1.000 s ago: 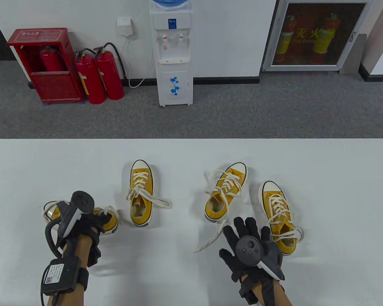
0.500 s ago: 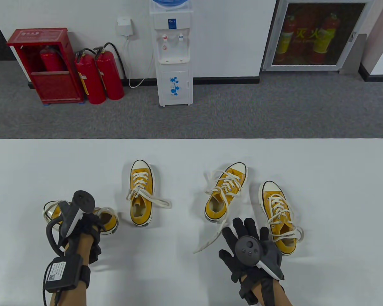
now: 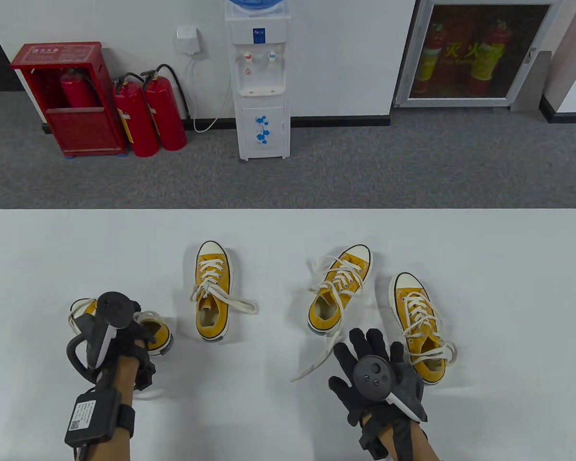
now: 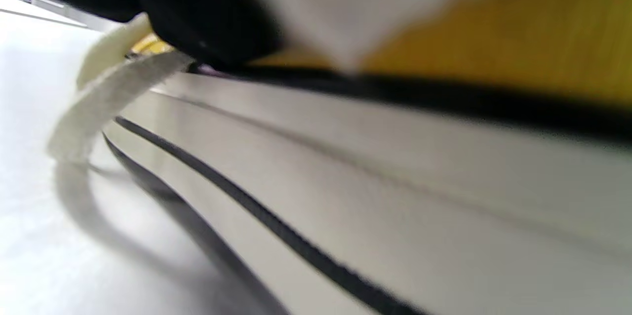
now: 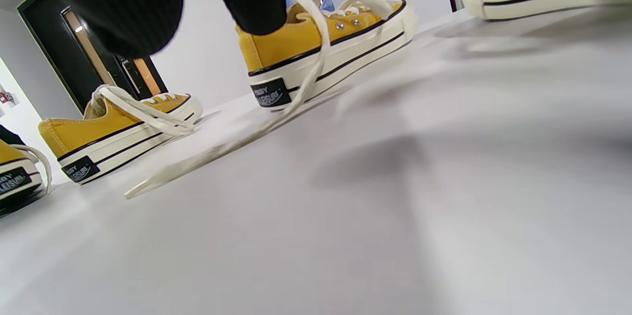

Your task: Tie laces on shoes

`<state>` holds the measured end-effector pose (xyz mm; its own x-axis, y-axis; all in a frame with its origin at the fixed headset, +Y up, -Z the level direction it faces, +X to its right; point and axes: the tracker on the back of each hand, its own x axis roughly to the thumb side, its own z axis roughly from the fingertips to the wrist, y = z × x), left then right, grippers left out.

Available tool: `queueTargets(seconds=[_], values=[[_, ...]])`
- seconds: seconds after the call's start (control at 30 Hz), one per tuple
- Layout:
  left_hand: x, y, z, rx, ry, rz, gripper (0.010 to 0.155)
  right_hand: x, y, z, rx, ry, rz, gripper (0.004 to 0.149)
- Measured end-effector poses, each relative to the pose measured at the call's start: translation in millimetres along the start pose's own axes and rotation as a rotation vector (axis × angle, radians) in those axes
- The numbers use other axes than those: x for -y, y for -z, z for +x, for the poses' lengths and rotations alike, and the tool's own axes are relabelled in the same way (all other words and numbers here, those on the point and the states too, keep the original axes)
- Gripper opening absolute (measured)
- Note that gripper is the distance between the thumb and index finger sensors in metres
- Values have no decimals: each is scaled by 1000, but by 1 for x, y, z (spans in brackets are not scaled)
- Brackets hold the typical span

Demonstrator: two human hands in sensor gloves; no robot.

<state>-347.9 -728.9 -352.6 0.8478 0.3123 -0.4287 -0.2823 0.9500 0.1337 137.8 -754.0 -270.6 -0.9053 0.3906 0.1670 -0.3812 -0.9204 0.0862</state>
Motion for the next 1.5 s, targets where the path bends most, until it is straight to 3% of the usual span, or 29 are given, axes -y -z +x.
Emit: queueTargets(seconds=[0.27, 0.5, 0.67, 0.87, 1.07, 1.5], values=[[-27, -23, 27, 200, -73, 63, 48, 1, 0, -1, 4, 17, -9, 73], [-61, -66, 72, 456, -161, 99, 48, 1, 0, -2, 4, 23, -16, 73], [-68, -98, 104, 611, -249, 77, 48, 2, -1, -2, 1, 26, -15, 73], [-52, -130, 140, 761, -255, -3, 48, 1, 0, -3, 1, 28, -18, 73], [-17, -153, 165, 875, -211, -77, 49, 1, 0, -3, 2, 31, -20, 73], [42, -162, 169, 915, -202, -155, 49, 0, 1, -3, 2, 23, -11, 73]])
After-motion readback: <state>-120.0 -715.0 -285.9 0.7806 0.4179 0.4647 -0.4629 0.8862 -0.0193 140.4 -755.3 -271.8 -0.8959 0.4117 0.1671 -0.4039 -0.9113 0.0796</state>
